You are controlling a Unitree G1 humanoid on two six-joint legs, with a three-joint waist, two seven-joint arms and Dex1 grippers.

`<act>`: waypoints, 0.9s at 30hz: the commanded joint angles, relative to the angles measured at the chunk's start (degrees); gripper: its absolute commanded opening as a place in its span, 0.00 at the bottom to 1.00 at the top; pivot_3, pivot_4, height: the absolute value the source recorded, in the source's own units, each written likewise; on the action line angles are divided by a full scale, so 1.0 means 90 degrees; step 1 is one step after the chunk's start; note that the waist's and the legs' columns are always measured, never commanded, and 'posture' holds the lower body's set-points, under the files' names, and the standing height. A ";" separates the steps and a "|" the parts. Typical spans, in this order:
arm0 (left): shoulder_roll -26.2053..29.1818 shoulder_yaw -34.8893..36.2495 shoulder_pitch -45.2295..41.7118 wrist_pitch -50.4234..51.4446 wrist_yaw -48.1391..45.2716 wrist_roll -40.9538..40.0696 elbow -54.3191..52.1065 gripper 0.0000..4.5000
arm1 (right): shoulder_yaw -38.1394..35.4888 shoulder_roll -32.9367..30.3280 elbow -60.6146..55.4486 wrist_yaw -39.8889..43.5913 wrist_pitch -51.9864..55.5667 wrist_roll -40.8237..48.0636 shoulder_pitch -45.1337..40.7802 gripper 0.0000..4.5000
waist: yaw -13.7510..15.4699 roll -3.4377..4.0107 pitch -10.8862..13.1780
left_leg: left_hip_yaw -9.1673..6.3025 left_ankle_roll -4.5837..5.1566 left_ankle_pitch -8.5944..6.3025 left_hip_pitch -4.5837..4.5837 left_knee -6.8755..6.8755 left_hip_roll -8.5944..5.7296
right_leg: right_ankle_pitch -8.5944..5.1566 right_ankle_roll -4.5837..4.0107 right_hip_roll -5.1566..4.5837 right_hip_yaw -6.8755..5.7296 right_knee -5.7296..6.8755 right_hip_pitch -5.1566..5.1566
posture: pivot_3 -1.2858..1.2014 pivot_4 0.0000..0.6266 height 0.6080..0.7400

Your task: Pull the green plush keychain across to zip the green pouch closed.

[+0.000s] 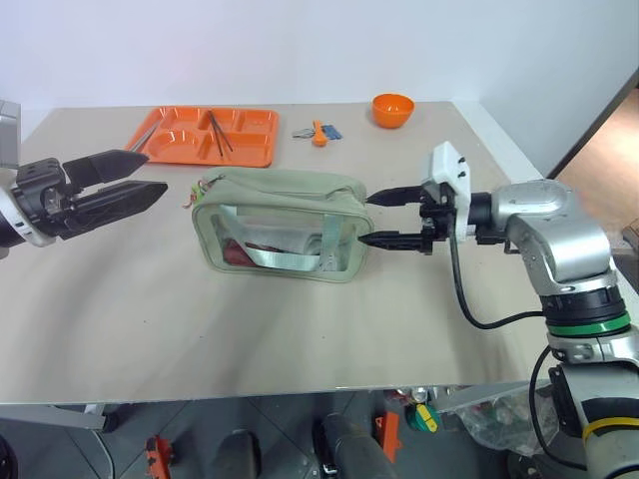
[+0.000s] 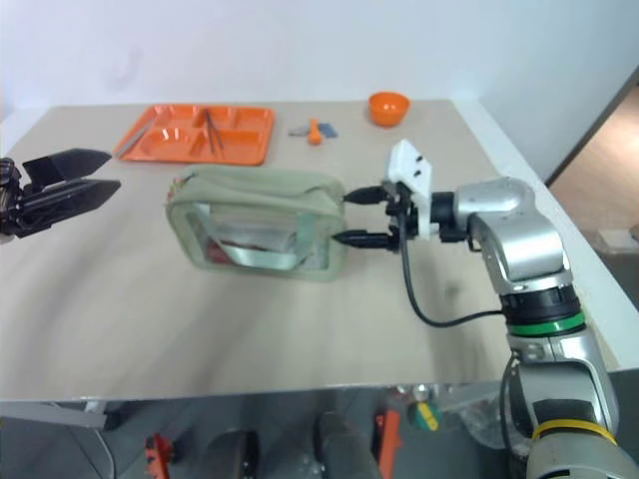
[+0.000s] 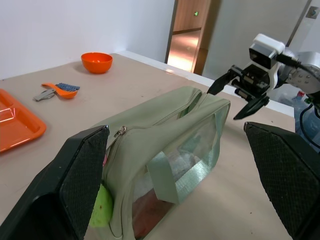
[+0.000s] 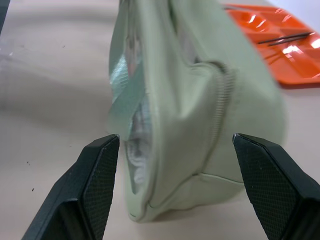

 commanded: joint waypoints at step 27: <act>0.0032 -0.0479 0.0336 -0.0770 0.0035 0.1414 0.1656 1.00 | -0.0070 -0.0124 0.0681 0.0898 -0.0820 -0.0200 -0.0338 0.01 | 0.0014 0.0000 0.0000 | -0.0001 0.0000 0.0000 -0.0001 0.0000 -0.0002 | 0.0000 0.0000 -0.0003 -0.0007 -0.0002 0.0000 | 0.52 0.24 1.00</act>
